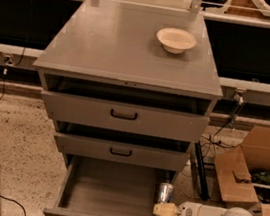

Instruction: Pick redbull can from bottom drawer and place on counter

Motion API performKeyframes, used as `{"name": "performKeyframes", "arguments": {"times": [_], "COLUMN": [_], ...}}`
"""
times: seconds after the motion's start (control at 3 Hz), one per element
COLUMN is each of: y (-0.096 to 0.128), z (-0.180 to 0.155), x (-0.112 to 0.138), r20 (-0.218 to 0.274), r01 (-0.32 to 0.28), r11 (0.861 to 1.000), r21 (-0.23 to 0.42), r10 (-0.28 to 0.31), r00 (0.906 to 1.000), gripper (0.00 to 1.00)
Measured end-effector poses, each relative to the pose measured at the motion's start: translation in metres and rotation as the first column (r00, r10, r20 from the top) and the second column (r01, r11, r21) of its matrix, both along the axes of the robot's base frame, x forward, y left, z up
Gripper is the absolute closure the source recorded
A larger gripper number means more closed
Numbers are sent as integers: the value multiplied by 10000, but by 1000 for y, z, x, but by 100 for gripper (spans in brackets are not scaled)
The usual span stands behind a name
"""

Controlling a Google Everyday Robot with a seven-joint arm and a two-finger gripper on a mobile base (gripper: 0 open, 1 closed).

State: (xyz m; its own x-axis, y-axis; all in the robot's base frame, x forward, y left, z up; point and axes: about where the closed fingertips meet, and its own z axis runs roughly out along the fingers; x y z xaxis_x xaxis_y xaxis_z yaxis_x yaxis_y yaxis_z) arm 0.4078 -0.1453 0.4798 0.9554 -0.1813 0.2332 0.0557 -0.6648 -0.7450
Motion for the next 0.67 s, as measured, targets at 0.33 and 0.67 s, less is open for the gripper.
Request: {"name": "performKeyframes", "arguments": {"times": [0.33, 0.67], "y": [16, 21], "z": [64, 79], "x": [-24, -23], "r20": [1131, 1482], "r01": [-744, -994], "r11": [9958, 9932], "r21": [-531, -602], "r10": [800, 1074], "r00": [9904, 9831], "gripper": [100, 100]}}
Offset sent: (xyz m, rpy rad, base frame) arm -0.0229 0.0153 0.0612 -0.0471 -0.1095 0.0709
